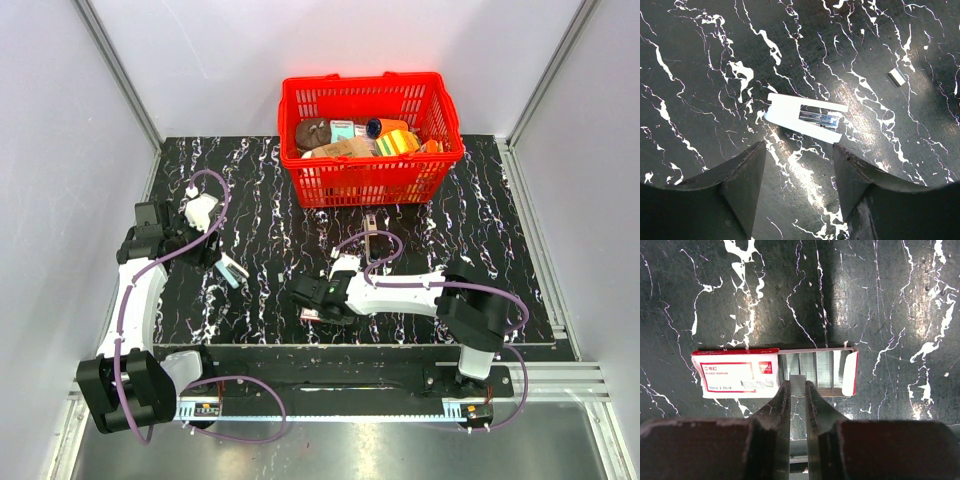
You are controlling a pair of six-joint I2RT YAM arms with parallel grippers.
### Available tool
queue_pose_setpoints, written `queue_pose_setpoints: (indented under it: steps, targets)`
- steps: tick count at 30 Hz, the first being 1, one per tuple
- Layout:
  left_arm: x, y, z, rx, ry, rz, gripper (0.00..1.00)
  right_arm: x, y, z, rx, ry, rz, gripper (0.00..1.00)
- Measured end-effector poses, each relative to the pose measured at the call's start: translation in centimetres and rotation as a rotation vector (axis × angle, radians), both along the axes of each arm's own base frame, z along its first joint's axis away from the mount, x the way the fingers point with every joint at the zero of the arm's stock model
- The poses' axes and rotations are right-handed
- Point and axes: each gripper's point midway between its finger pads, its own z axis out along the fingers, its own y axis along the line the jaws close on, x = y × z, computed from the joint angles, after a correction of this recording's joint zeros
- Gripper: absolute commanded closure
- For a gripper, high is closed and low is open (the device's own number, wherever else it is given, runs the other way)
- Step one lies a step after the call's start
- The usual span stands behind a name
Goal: Unload the staples from the stapler
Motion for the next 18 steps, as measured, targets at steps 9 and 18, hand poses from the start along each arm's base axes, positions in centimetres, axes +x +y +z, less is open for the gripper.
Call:
queue_pose_setpoints:
  steps: [9,18]
  targets:
    - [0.00,0.00,0.00,0.000,0.000,0.000,0.40,0.22,-0.14,-0.02,0.000,0.002,-0.008,0.81]
    - [0.00,0.00,0.00,0.000,0.000,0.000,0.40,0.27,-0.17,-0.02,0.000,0.003,-0.008,0.73]
